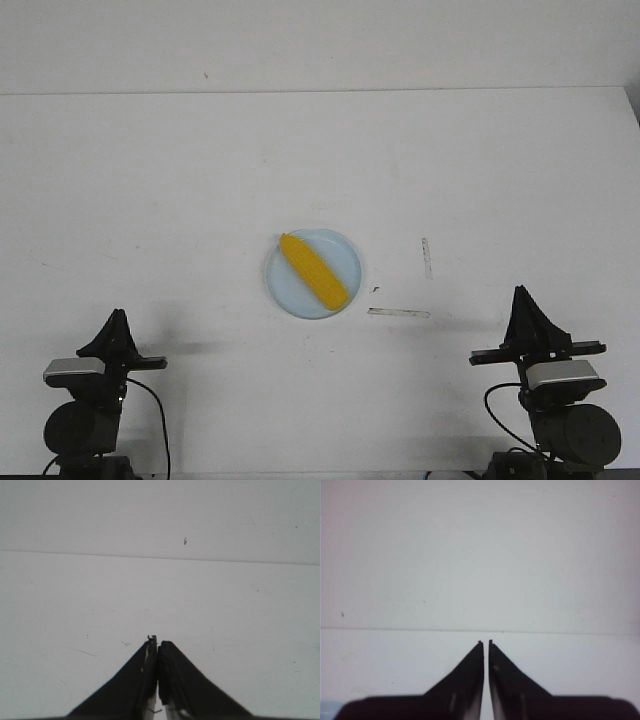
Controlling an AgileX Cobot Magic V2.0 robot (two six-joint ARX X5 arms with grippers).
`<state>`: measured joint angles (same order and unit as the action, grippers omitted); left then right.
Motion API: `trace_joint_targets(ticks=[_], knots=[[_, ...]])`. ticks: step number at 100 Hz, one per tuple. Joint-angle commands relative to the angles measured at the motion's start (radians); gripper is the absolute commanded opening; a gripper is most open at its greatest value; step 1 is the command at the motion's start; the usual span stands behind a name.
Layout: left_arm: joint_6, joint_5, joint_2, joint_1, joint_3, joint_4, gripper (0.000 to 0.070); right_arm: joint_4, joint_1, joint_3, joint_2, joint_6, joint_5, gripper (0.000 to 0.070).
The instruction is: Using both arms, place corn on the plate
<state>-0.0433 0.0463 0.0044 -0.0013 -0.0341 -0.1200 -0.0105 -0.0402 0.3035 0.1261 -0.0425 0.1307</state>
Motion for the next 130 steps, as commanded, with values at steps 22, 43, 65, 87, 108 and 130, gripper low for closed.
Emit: trace_joint_targets(ticks=[22, 43, 65, 87, 108, 130], knots=[[-0.002, -0.006, -0.001, 0.001, 0.021, -0.015, 0.0001, 0.01, 0.0, 0.004, -0.002, -0.013, 0.0, 0.0015], [-0.002, -0.006, -0.001, 0.001, 0.021, -0.015, 0.0001, 0.01, 0.0, 0.004, -0.002, -0.013, 0.0, 0.0015], [-0.002, -0.006, -0.002, 0.001, 0.021, -0.015, 0.0001, 0.01, 0.0, 0.004, -0.002, -0.013, 0.0, 0.0015], [-0.002, -0.006, -0.001, 0.001, 0.021, -0.015, 0.0001, 0.01, 0.0, 0.004, -0.002, -0.013, 0.0, 0.0015], [-0.002, -0.006, -0.002, 0.001, 0.021, -0.015, 0.0001, 0.01, 0.0, 0.004, -0.002, -0.013, 0.0, 0.0015], [-0.002, -0.006, -0.001, 0.001, 0.021, -0.015, 0.0001, 0.002, 0.002, -0.003, -0.002, -0.012, -0.032, 0.0014]])
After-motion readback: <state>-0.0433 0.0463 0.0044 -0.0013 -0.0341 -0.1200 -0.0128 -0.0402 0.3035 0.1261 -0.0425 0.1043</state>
